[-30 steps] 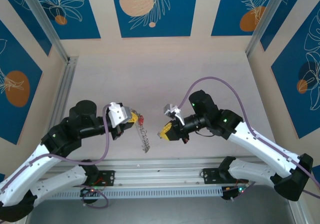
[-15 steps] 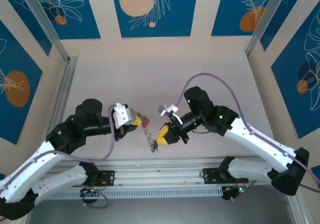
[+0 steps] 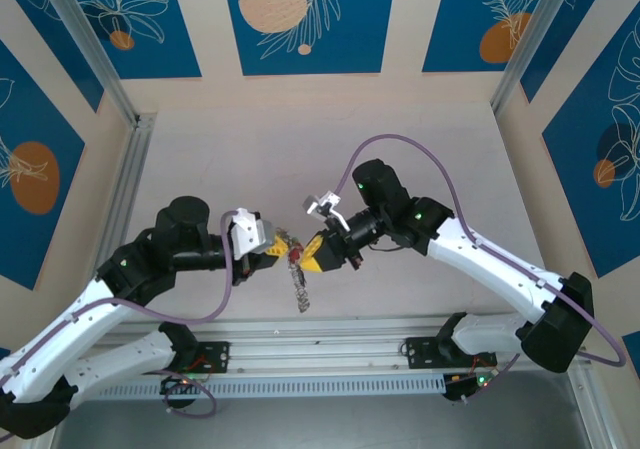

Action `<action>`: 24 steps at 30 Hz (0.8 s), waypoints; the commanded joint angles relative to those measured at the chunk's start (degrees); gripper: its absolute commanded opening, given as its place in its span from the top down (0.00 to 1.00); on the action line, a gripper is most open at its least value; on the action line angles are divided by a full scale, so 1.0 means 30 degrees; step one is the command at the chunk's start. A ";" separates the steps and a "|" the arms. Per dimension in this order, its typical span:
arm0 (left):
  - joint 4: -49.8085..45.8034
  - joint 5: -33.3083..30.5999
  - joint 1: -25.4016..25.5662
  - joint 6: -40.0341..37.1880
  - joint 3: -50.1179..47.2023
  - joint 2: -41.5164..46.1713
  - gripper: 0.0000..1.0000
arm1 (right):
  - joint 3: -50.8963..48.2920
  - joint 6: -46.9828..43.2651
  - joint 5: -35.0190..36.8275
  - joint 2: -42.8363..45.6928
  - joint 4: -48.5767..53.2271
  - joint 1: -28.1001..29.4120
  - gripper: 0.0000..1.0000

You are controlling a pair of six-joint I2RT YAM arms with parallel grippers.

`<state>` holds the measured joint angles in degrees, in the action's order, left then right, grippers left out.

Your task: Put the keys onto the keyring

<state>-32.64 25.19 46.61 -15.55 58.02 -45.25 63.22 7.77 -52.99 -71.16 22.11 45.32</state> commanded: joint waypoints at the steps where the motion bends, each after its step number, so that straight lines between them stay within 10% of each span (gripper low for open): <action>1: 0.0378 0.1304 -0.0172 -0.0085 0.0518 0.0092 1.00 | 0.0931 0.0329 -0.0912 -0.0515 0.0159 -0.0187 1.00; 24: 0.0180 0.2035 -0.0184 -0.0067 0.0570 0.0016 1.00 | 0.2252 -0.0232 -0.1243 -0.2928 0.2664 -0.0879 1.00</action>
<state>-33.80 28.08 46.50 -15.53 58.02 -45.93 68.20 7.66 -56.03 -78.98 27.81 43.44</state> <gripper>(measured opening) 0.053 0.047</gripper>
